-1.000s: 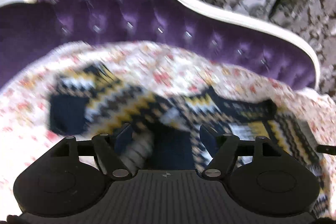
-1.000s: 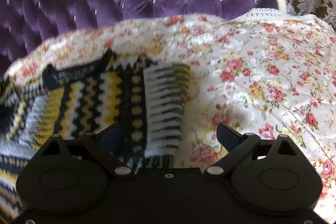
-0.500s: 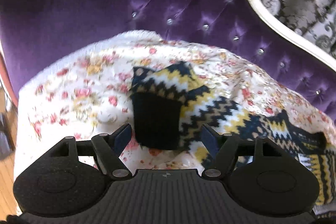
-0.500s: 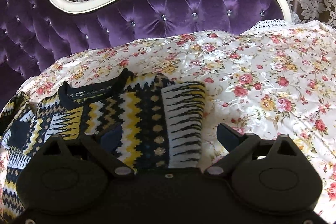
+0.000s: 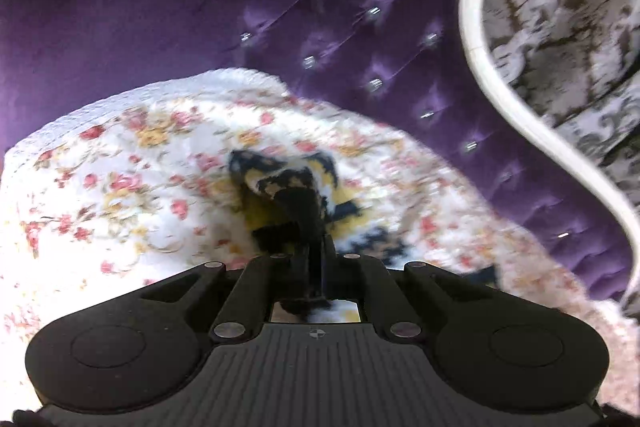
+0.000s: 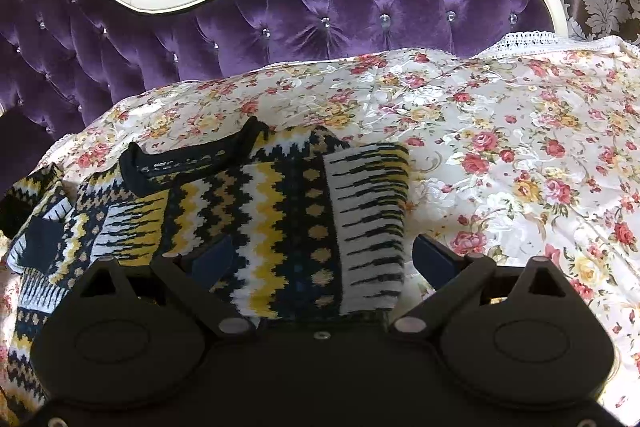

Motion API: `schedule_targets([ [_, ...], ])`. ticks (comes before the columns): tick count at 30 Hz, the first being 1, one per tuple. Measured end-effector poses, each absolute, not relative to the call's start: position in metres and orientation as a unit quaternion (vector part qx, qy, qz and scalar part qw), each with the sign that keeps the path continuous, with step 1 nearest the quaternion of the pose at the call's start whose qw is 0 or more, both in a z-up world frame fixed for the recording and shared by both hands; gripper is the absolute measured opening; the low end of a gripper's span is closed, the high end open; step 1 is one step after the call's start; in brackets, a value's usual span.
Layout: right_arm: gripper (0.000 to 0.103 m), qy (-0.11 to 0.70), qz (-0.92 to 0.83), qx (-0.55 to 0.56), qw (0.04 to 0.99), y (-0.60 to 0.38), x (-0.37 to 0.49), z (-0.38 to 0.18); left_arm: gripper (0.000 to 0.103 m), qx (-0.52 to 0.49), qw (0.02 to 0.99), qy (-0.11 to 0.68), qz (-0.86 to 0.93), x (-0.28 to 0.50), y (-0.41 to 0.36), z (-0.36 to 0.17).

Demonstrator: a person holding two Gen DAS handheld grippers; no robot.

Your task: Fold small clothes

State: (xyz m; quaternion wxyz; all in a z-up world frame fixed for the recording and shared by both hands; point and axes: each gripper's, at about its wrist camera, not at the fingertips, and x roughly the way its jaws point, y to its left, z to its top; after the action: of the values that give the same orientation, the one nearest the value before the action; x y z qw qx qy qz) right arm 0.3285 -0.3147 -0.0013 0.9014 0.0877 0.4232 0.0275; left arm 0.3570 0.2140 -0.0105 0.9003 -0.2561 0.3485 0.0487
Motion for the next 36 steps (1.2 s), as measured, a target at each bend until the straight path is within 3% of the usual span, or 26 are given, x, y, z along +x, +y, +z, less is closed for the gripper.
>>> schedule_targets([
  [8, 0.098, 0.417, 0.034, 0.098, 0.903, -0.316, 0.326, 0.003, 0.004, -0.294, 0.905, 0.306, -0.020, 0.346, 0.179, 0.053],
  [18, 0.098, 0.405, 0.037, 0.120, 0.905, -0.324, 0.321, 0.011, 0.004, -0.289, 0.913, 0.258, -0.129, 0.342, 0.071, 0.117],
  [31, 0.098, 0.402, 0.034, 0.154, 0.902, -0.337, 0.319, 0.013, 0.006, -0.277, 0.886, 0.303, -0.215, 0.340, -0.078, 0.072],
  [35, 0.098, 0.406, 0.028, 0.166, 0.898, -0.343, 0.322, 0.011, 0.039, -0.256, 0.871, 0.342, -0.243, 0.338, -0.096, 0.052],
  [36, 0.098, 0.407, 0.025, 0.167, 0.898, -0.345, 0.322, 0.011, 0.042, -0.247, 0.870, 0.345, -0.251, 0.335, -0.099, 0.050],
])
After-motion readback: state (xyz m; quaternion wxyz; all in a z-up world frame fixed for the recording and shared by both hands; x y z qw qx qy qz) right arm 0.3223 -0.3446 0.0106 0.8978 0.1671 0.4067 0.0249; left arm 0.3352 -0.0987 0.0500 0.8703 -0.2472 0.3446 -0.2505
